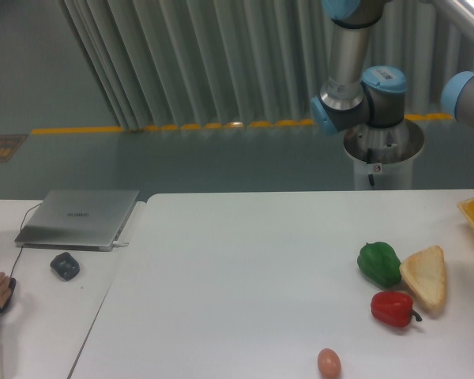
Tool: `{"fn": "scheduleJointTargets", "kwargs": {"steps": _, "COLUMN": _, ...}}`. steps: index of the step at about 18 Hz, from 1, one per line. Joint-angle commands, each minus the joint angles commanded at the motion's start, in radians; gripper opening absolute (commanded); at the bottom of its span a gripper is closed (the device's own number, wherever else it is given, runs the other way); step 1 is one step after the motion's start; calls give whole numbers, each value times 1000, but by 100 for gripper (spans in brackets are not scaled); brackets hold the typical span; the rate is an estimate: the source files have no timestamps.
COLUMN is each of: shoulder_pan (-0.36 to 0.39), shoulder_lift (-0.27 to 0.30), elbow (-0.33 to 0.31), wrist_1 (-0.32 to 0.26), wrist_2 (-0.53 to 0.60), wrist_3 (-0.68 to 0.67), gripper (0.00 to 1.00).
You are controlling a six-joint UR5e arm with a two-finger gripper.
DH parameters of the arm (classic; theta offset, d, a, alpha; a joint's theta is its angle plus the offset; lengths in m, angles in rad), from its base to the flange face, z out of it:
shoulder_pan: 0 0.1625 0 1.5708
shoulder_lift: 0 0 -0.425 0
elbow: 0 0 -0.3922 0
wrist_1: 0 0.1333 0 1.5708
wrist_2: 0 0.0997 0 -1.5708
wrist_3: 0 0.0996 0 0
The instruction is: Place the yellow pepper on the table
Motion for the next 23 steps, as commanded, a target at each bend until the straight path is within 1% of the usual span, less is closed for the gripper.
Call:
{"fn": "scheduleJointTargets", "kwargs": {"steps": 7, "shoulder_pan": -5, "shoulder_lift": 8, "elbow": 0, "wrist_1": 2, "wrist_2": 0, "wrist_3": 0, "gripper": 100}}
{"fn": "scheduleJointTargets", "kwargs": {"steps": 9, "shoulder_pan": 0, "shoulder_lift": 9, "elbow": -15, "wrist_1": 12, "wrist_2": 8, "wrist_3": 0, "gripper": 100}}
{"fn": "scheduleJointTargets", "kwargs": {"steps": 11, "shoulder_pan": 37, "shoulder_lift": 15, "elbow": -44, "wrist_1": 32, "wrist_2": 2, "wrist_3": -3, "gripper": 100}}
{"fn": "scheduleJointTargets", "kwargs": {"steps": 13, "shoulder_pan": 61, "shoulder_lift": 54, "elbow": -86, "wrist_1": 72, "wrist_2": 2, "wrist_3": -3, "gripper": 100}}
{"fn": "scheduleJointTargets", "kwargs": {"steps": 15, "shoulder_pan": 100, "shoulder_lift": 66, "elbow": -113, "wrist_1": 100, "wrist_2": 0, "wrist_3": -3, "gripper": 100}}
{"fn": "scheduleJointTargets", "kwargs": {"steps": 17, "shoulder_pan": 121, "shoulder_lift": 66, "elbow": -112, "wrist_1": 103, "wrist_2": 0, "wrist_3": -11, "gripper": 100}}
{"fn": "scheduleJointTargets", "kwargs": {"steps": 20, "shoulder_pan": 187, "shoulder_lift": 71, "elbow": -101, "wrist_1": 110, "wrist_2": -3, "wrist_3": -9, "gripper": 100}}
{"fn": "scheduleJointTargets", "kwargs": {"steps": 21, "shoulder_pan": 196, "shoulder_lift": 80, "elbow": -100, "wrist_1": 115, "wrist_2": -5, "wrist_3": -12, "gripper": 100}}
{"fn": "scheduleJointTargets", "kwargs": {"steps": 23, "shoulder_pan": 224, "shoulder_lift": 80, "elbow": -98, "wrist_1": 117, "wrist_2": -12, "wrist_3": -52, "gripper": 100}}
